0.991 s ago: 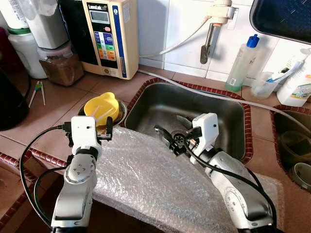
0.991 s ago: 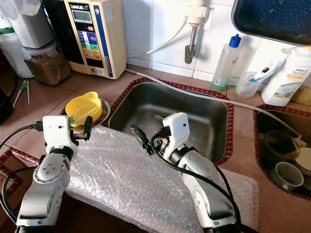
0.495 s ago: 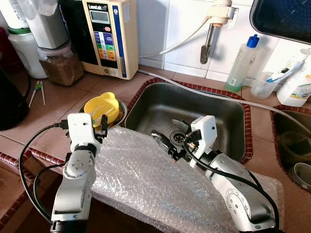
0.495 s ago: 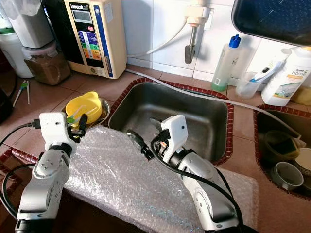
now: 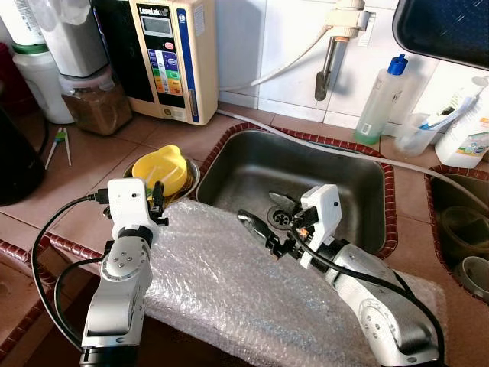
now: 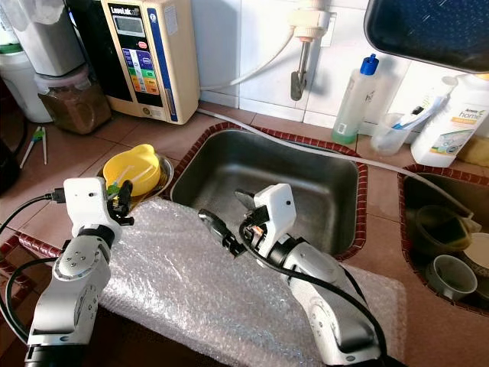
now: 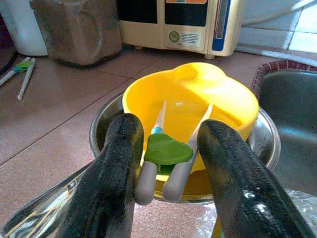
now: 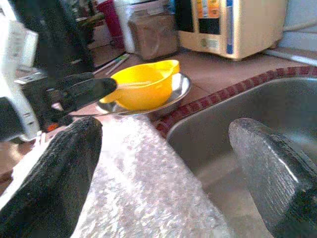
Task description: Kitchen organization
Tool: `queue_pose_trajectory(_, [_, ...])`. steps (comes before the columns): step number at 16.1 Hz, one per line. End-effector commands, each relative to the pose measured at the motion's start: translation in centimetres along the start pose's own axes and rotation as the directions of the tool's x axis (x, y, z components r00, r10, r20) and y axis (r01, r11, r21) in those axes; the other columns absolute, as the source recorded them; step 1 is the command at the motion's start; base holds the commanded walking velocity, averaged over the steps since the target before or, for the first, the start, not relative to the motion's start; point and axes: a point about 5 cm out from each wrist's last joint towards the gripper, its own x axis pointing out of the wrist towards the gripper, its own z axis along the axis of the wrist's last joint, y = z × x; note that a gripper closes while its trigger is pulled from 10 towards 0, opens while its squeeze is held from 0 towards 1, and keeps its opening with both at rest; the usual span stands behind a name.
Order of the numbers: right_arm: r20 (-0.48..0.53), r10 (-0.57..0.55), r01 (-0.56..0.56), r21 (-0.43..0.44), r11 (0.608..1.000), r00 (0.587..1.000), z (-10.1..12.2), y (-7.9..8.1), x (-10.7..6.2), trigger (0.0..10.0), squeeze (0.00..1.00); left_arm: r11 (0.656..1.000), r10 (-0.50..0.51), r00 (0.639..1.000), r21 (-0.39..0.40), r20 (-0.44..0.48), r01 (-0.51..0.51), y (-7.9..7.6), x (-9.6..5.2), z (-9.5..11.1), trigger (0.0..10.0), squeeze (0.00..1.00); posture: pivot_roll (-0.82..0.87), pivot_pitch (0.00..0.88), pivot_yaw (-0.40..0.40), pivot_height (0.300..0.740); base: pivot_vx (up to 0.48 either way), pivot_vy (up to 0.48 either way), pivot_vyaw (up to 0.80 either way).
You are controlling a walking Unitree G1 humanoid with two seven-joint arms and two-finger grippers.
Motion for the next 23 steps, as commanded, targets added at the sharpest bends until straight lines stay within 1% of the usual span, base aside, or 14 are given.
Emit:
queue_pose_trajectory(1, [0.005, 0.033, -0.033, 0.000, 0.999, 0.999, 0.4, 0.3, -0.2, 10.0, 0.00, 1.000, 0.011, 1.000, 0.003, -0.011, -0.011, 0.1, 0.1, 0.0, 0.7, 0.00, 0.00, 0.009, 0.011, 0.740, 0.000, 0.000, 0.00])
queue_pose_trajectory(2, [0.003, 0.042, -0.042, 0.001, 0.999, 0.999, 0.4, 0.3, -0.3, 10.0, 0.00, 1.000, 0.018, 1.000, 0.005, -0.011, -0.018, 0.2, 0.2, 0.0, 0.7, 0.00, 0.00, 0.008, 0.012, 0.740, 0.000, 0.000, 0.00])
queue_pose_trajectory(3, [0.004, 0.050, -0.050, 0.001, 0.999, 0.999, 0.4, 0.3, -0.4, 10.0, 0.00, 1.000, 0.027, 1.000, 0.007, -0.013, -0.027, 0.3, 0.2, 0.0, 0.0, 0.00, 0.00, 0.005, 0.011, 0.740, 0.000, 0.000, 0.00])
queue_pose_trajectory(6, [0.008, 0.062, -0.062, 0.000, 0.998, 0.998, 0.7, 0.0, -0.4, 10.0, 0.00, 1.000, 0.029, 1.000, 0.008, -0.013, -0.028, 0.3, 0.2, -0.1, 0.0, 0.00, 0.01, 0.001, 0.012, 0.740, 0.000, 0.000, 0.00])
queue_pose_trajectory(10, [-0.007, 0.042, -0.042, 0.004, 0.999, 0.999, 0.6, -0.5, -0.3, 10.0, 0.00, 0.999, 0.034, 0.999, 0.009, 0.000, -0.034, 0.6, 0.2, 0.4, 0.0, 0.00, 0.02, 0.008, 0.017, 0.740, 0.000, 0.000, 0.00])
queue_pose_trajectory(13, [-0.016, 0.040, -0.039, 0.011, 0.999, 0.999, 0.3, -0.6, -0.3, 10.0, 0.00, 0.999, 0.034, 0.999, 0.023, 0.039, -0.035, 0.5, 0.1, 1.3, 0.0, 0.00, 0.02, 0.012, 0.021, 0.740, 0.000, 0.000, 0.00])
queue_pose_trajectory(14, [-0.008, 0.056, -0.055, 0.031, 0.998, 0.998, 0.4, -0.5, -0.3, 10.0, 0.00, 0.999, 0.016, 0.998, 0.044, 0.064, -0.019, 0.3, 0.1, 1.6, 0.0, 0.00, 0.02, 0.012, 0.023, 0.740, 0.000, 0.000, 0.00])
queue_pose_trajectory(15, [-0.001, 0.039, -0.038, 0.034, 0.999, 0.999, 0.6, -0.7, -0.2, 10.0, 0.00, 0.998, 0.010, 0.996, 0.061, 0.083, -0.015, 0.2, 0.2, 1.9, 0.0, 0.00, 0.02, 0.015, 0.026, 0.740, 0.000, 0.000, 0.00])
queue_pose_trajectory(17, [0.008, 0.011, -0.011, 0.028, 1.000, 1.000, 0.7, -1.1, -0.2, 10.0, 0.00, 0.998, 0.008, 0.995, 0.068, 0.098, -0.014, 0.2, 0.3, 2.2, 0.0, 0.00, 0.02, 0.015, 0.026, 0.740, 0.000, 0.000, 0.00])
queue_pose_trajectory(19, [0.015, -0.019, 0.019, 0.021, 1.000, 1.000, 0.9, -1.4, -0.1, 10.0, 0.00, 0.995, -0.032, 0.987, 0.096, 0.158, 0.017, -0.4, 0.2, 3.2, 0.0, 0.00, 0.02, 0.016, 0.026, 0.740, 0.000, 0.000, 0.00])
queue_pose_trajectory(20, [0.045, -0.074, 0.073, 0.025, 0.997, 0.996, 1.2, -1.9, 0.0, 10.0, 0.00, 0.993, -0.076, 0.980, 0.103, 0.183, 0.057, -1.1, 0.1, 3.5, 0.0, 0.00, 0.02, 0.016, 0.023, 0.740, 0.000, 0.000, 0.00])
queue_pose_trajectory(21, [0.083, -0.126, 0.122, 0.056, 0.991, 0.989, 1.6, -2.4, 0.2, 10.0, 0.00, 0.987, -0.129, 0.968, 0.118, 0.214, 0.106, -1.9, 0.0, 4.0, 0.0, 0.00, 0.02, 0.017, 0.022, 0.740, 0.000, 0.000, 0.00])
queue_pose_trajectory(22, [0.115, -0.159, 0.145, 0.118, 0.982, 0.981, 2.0, -2.8, 0.3, 10.0, 0.00, 0.980, -0.173, 0.954, 0.135, 0.245, 0.144, -2.6, -0.2, 4.4, 0.0, 0.00, 0.02, 0.018, 0.022, 0.740, 0.000, 0.000, 0.00])
queue_pose_trajectory(23, [0.138, -0.204, 0.183, 0.152, 0.971, 0.969, 2.3, -3.6, 0.3, 10.0, 0.00, 0.973, -0.218, 0.940, 0.133, 0.261, 0.189, -3.3, -0.3, 4.7, 0.0, 0.00, 0.02, 0.019, 0.019, 0.740, 0.000, 0.000, 0.00])
